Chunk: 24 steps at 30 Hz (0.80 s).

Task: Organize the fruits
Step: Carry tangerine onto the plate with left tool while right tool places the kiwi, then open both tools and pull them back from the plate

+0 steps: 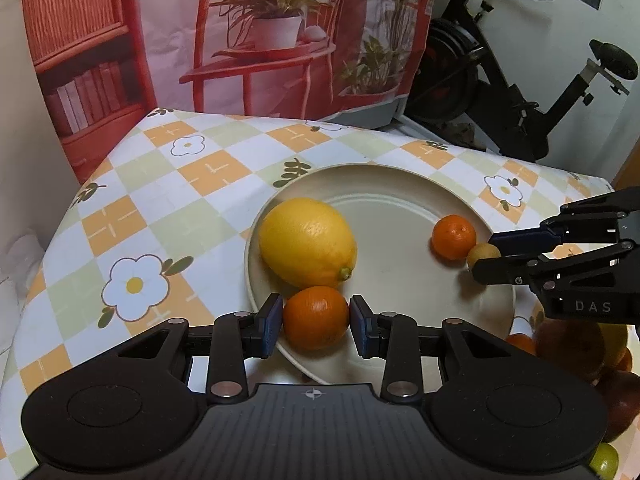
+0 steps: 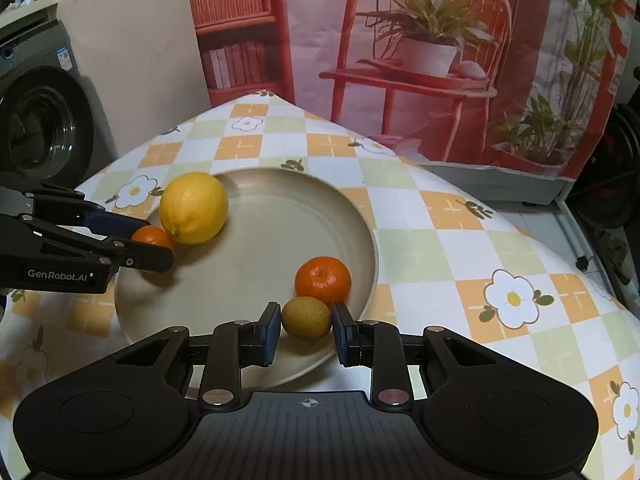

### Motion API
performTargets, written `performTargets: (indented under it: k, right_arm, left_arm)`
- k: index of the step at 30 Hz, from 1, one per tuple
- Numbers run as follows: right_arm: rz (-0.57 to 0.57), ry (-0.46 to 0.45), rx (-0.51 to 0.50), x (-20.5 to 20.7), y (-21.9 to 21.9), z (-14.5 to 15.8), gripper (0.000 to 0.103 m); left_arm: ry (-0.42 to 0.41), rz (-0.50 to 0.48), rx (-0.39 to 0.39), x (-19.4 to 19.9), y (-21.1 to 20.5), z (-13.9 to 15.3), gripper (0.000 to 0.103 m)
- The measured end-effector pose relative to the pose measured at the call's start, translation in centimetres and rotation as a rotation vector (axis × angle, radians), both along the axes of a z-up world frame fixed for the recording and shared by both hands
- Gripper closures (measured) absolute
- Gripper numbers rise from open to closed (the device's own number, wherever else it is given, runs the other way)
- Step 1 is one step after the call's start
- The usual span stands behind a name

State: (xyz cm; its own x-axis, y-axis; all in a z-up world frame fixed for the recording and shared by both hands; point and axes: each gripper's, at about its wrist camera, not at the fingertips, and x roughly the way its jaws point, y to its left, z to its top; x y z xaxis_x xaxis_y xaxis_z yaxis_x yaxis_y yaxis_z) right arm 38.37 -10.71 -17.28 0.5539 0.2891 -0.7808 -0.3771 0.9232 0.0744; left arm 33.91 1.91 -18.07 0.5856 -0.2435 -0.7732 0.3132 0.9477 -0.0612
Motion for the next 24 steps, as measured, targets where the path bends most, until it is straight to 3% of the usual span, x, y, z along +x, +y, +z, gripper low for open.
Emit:
performTargets:
  k: [4,15,20,24]
  right_arm:
    - [-0.001,-0.003,-0.006,0.4,0.0,-0.4,0.078]
    - [-0.064,-0.027,0.035,0.4,-1.0,0.1,0.075]
    - [-0.083,-0.06,0.066,-1.1,-2.1,1.5,0.074]
    - [-0.113,-0.095,0.11,-3.1,-3.5,2.9,0.074]
  left_arm:
    - [-0.021,0.006,0.024,0.3,-0.3,-0.1,0.064]
    - [-0.056,0.074,0.0,0.6,-0.2,0.3,0.062]
    - [-0.097,0.098,0.008,-0.4,-0.3,1.9,0.045]
    - [-0.131,0.093,0.021,-1.7,-1.1,3.3,0.044]
